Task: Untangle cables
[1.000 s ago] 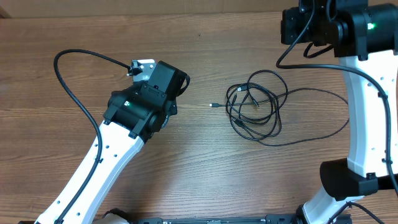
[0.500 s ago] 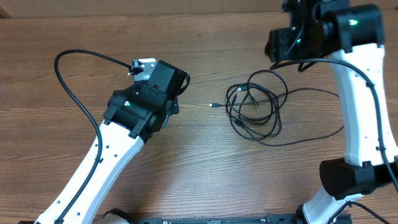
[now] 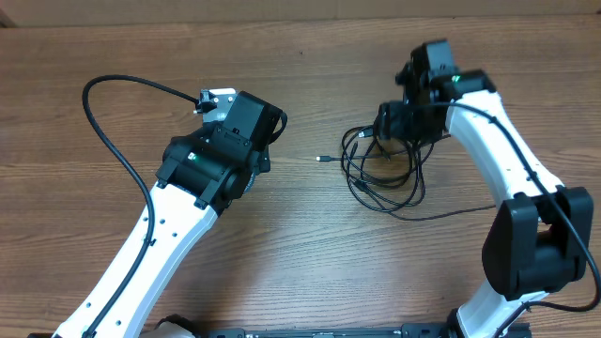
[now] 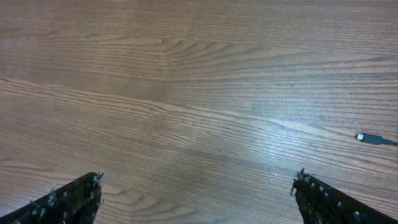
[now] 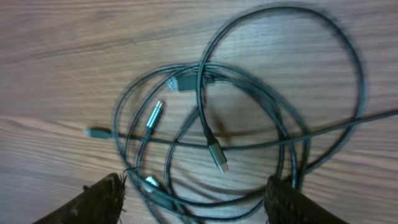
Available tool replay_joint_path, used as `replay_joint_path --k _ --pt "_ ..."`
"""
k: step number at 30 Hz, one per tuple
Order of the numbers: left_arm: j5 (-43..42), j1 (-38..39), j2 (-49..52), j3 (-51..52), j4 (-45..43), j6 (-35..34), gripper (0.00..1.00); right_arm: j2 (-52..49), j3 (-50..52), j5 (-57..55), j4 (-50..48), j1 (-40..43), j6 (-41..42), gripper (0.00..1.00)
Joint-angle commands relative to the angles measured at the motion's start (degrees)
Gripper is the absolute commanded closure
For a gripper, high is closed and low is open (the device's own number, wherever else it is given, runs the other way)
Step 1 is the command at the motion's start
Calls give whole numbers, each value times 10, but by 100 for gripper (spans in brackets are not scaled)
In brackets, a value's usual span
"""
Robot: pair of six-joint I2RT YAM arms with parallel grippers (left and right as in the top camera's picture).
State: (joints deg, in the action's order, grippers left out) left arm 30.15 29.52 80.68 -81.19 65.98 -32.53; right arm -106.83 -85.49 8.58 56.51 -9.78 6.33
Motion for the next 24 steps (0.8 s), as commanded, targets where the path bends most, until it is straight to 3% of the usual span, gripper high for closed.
replay_joint_path --k 1,9,18,24 --pt "0 -3 -4 0 -1 9 0 2 66 7 -48 1 27 28" --pt "0 -3 -4 0 -1 9 0 2 150 21 -146 1 22 22" --pt "0 -3 -4 0 0 9 0 1 159 53 -198 1 -43 12" --pt "0 -3 -4 0 -1 9 0 -17 159 52 -203 1 -69 11"
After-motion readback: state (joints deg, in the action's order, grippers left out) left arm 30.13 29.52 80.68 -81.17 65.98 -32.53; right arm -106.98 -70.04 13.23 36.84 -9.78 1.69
